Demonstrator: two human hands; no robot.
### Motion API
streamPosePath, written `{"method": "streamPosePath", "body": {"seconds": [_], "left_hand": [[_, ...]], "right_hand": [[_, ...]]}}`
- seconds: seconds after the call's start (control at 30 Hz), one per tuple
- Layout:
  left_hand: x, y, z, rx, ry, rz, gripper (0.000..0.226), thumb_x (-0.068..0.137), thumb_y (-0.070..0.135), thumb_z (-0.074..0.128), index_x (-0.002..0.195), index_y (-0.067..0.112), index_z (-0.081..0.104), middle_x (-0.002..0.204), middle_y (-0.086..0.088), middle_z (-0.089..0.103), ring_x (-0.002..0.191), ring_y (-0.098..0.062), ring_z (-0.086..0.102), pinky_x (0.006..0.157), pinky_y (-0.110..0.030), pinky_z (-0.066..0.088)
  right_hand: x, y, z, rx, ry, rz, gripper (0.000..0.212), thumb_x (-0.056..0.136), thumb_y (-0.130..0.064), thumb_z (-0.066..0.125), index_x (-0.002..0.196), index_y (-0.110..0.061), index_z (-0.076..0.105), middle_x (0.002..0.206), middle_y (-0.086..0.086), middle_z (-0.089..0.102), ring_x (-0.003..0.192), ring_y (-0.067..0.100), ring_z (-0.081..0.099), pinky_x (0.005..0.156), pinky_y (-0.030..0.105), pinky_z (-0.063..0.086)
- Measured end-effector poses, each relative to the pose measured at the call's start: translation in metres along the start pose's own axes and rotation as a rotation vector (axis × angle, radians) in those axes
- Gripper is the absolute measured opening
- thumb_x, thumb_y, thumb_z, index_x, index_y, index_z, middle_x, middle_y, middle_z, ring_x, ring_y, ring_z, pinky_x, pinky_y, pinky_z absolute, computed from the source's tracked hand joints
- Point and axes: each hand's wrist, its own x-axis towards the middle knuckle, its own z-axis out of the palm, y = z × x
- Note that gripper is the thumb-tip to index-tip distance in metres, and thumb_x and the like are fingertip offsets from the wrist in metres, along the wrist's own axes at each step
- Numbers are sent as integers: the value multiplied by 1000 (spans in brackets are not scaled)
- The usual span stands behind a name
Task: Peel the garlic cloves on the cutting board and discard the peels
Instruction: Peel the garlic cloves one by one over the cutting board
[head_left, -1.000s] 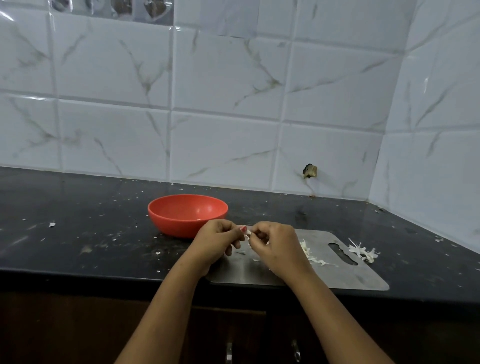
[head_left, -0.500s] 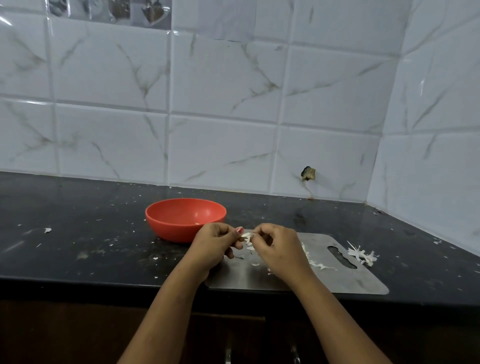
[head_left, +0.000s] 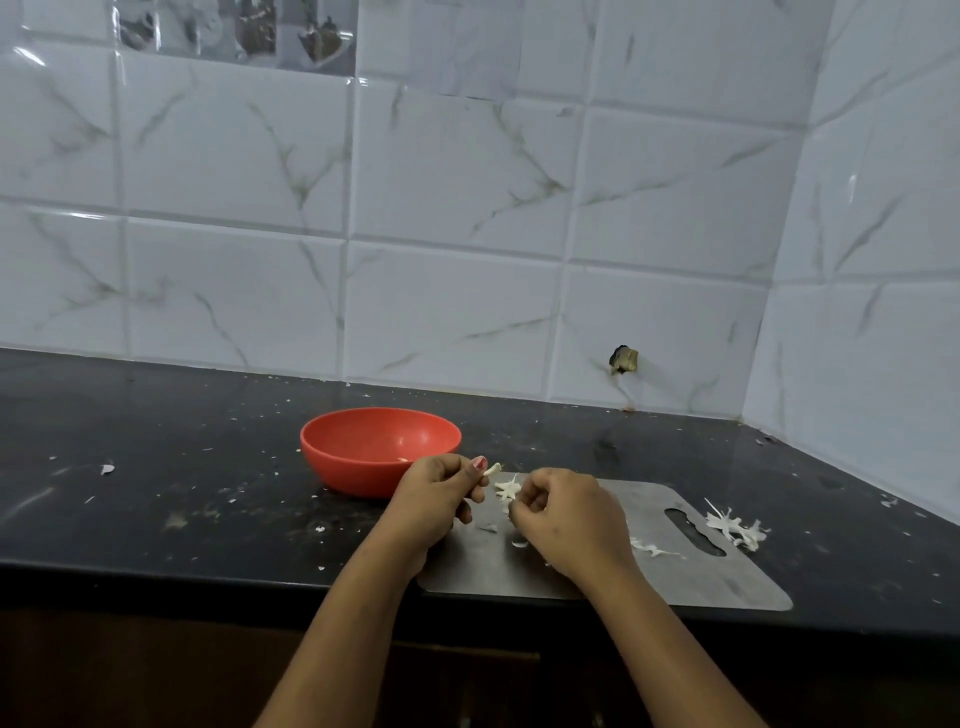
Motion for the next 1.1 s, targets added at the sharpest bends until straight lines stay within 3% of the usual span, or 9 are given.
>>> {"method": "streamPosePath", "body": {"seconds": [0.2, 0.3, 0.43, 0.63, 0.8, 0.9, 1.1], "left_hand": [[4, -6, 4, 70, 44, 7, 31, 99, 22, 51, 73, 6, 59, 57, 2, 51, 43, -8, 42, 52, -20, 38], [7, -10, 5, 131, 73, 15, 33, 98, 25, 53, 69, 9, 59, 54, 2, 52, 44, -10, 43, 56, -26, 39], [8, -12, 6, 204, 88, 35, 33, 97, 26, 54, 68, 11, 59, 55, 3, 53, 45, -11, 45, 54, -24, 40], [3, -8, 8, 274, 15, 133, 30, 97, 30, 53, 75, 11, 61, 62, 2, 60, 45, -8, 49, 50, -18, 40], [-1, -6, 9, 321, -19, 240, 12, 93, 21, 61, 85, 12, 64, 67, 1, 65, 45, 2, 49, 48, -12, 40], [0, -7, 7, 320, 1, 253, 11, 91, 16, 63, 82, 10, 63, 67, 0, 66, 45, 0, 49, 49, -13, 41], [-1, -7, 7, 341, 8, 252, 12, 91, 15, 63, 80, 9, 63, 69, 1, 69, 46, -1, 50, 49, -14, 43]], "right_hand": [[-1, -1, 2, -41, 67, -107, 25, 91, -21, 48, 104, -30, 67, 81, -7, 69, 77, 12, 61, 85, 31, 46], [-1, 1, 3, 151, 78, -139, 18, 92, -25, 54, 100, -32, 69, 72, -16, 64, 64, 6, 56, 71, 26, 45], [3, 4, 4, 460, 46, -133, 7, 85, -24, 70, 88, -30, 73, 73, -15, 69, 68, 2, 62, 65, 19, 50], [6, 6, 2, 590, 39, -101, 6, 86, -15, 71, 81, -16, 74, 72, -6, 71, 65, -1, 61, 61, 10, 44], [5, 8, 0, 649, 22, -83, 17, 90, -10, 64, 82, -20, 75, 77, -4, 73, 70, 12, 65, 68, 33, 54], [6, 8, 0, 632, 26, -77, 18, 90, -9, 63, 82, -19, 75, 75, -3, 72, 69, 16, 65, 68, 35, 53], [5, 7, -1, 634, 42, -66, 16, 89, -10, 65, 81, -19, 76, 74, -3, 73, 69, 12, 65, 62, 22, 51]]}}
